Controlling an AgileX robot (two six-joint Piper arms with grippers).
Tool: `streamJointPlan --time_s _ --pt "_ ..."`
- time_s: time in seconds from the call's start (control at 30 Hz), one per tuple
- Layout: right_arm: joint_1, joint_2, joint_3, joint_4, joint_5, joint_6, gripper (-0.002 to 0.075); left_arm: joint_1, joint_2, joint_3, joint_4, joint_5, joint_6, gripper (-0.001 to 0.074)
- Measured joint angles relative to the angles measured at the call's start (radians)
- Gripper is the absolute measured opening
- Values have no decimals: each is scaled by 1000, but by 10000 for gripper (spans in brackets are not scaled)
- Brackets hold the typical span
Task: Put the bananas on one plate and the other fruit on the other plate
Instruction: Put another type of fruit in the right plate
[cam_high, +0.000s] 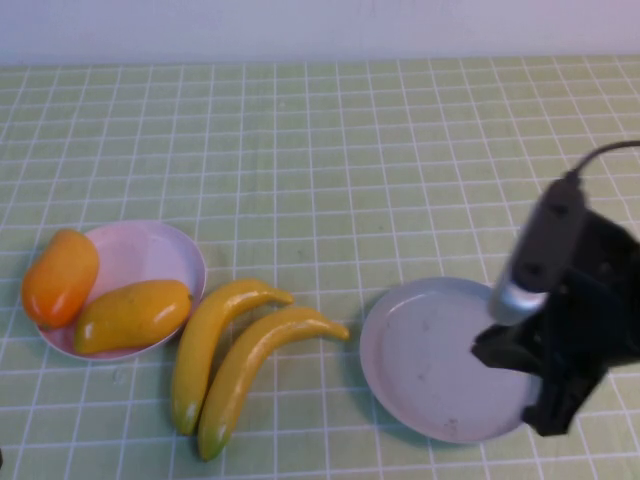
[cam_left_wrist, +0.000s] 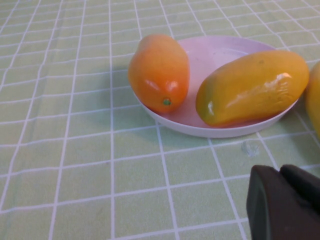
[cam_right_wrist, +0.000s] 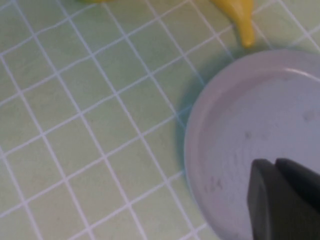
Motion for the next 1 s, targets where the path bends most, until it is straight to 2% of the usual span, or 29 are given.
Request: streamJointPlan --time_s 0.13,0.37,0.47,0.6,0.77,1.0 --pt "145 206 -161 -107 -17 -11 6 0 0 0 0 0 0 4" --pt "270 543 -465 -169 29 -237 174 0 0 0 2 0 0 4" --pt "282 664 -581 -169 37 -342 246 0 0 0 2 0 0 4" --pt "282 771 -690 -176 39 -435 293 0 0 0 2 0 0 4" --pt "282 850 -773 -178 41 -530 317 0 0 0 2 0 0 4" --pt "282 928 -793 -181 -21 -558 321 0 0 0 2 0 0 4"
